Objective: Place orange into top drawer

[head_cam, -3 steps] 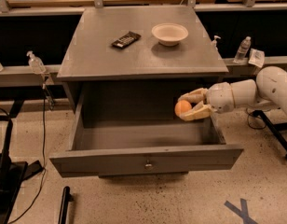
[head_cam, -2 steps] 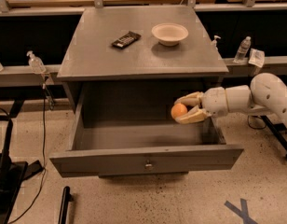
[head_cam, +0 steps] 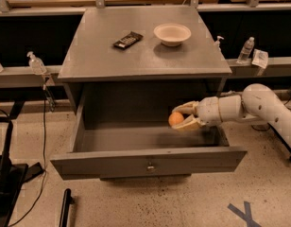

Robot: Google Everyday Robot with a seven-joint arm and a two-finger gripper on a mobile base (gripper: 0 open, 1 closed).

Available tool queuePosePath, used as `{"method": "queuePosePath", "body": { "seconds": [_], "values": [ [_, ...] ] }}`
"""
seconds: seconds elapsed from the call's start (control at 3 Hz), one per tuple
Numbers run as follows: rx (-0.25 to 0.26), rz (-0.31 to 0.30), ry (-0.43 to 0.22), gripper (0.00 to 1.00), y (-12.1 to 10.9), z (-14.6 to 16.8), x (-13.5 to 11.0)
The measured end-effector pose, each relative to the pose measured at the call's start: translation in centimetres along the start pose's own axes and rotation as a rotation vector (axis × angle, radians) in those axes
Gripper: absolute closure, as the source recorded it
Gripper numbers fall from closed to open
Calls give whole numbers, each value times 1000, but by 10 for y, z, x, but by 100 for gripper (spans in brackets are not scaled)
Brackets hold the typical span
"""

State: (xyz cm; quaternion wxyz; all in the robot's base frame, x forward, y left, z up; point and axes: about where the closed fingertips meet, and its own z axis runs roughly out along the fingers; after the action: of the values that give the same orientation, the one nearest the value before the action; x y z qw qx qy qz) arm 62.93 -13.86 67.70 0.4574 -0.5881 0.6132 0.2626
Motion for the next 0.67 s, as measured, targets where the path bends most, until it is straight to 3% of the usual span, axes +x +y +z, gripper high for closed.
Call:
{"method": "queuePosePath", "body": {
  "seconds": [0.67],
  "values": [
    [-22, 5, 52, 100, 2, 17, 19]
  ]
}}
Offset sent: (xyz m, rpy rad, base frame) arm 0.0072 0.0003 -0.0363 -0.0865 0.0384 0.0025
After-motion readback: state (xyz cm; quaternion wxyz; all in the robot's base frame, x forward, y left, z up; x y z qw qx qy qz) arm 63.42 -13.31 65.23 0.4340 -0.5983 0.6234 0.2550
